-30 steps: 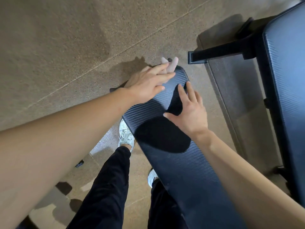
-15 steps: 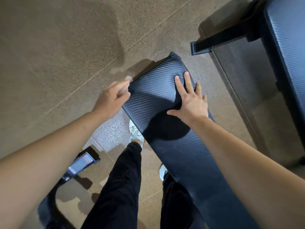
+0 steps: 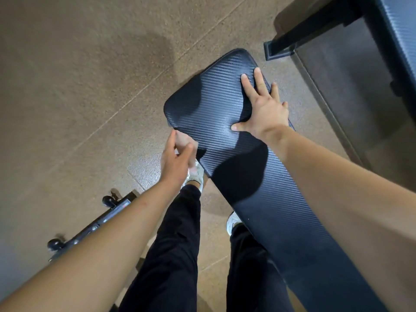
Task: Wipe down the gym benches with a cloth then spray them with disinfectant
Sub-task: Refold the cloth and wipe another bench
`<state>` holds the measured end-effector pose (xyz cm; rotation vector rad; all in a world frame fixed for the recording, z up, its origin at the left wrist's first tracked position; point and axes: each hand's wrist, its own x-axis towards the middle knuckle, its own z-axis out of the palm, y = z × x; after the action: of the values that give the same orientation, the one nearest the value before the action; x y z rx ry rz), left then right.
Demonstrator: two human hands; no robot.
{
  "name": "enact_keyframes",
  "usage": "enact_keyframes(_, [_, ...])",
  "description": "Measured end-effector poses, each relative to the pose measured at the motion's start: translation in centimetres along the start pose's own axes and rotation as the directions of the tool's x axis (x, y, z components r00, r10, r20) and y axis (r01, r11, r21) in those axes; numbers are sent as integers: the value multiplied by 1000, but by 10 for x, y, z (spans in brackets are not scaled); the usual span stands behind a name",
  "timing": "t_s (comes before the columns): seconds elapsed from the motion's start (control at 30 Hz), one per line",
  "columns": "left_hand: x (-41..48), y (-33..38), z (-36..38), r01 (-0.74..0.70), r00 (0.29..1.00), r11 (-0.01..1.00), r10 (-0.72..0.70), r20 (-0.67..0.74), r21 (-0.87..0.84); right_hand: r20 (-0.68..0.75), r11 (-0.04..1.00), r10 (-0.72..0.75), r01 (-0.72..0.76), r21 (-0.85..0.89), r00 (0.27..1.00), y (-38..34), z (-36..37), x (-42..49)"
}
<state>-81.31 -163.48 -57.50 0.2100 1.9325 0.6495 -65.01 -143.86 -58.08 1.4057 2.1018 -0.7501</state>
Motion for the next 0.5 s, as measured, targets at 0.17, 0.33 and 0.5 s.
enact_keyframes(0.17, [-30, -27, 21, -42, 999, 999, 42, 19, 15, -82, 999, -26, 27, 22, 996, 4, 15, -18])
enact_keyframes(0.33, [-49, -44, 42, -45, 999, 999, 45, -6, 1, -289, 998, -49, 61, 30, 956, 35, 73, -98])
enact_keyframes(0.5, [-69, -57, 64, -81, 995, 991, 87, -58, 102, -123, 997, 76, -76, 5, 990, 86, 135, -186])
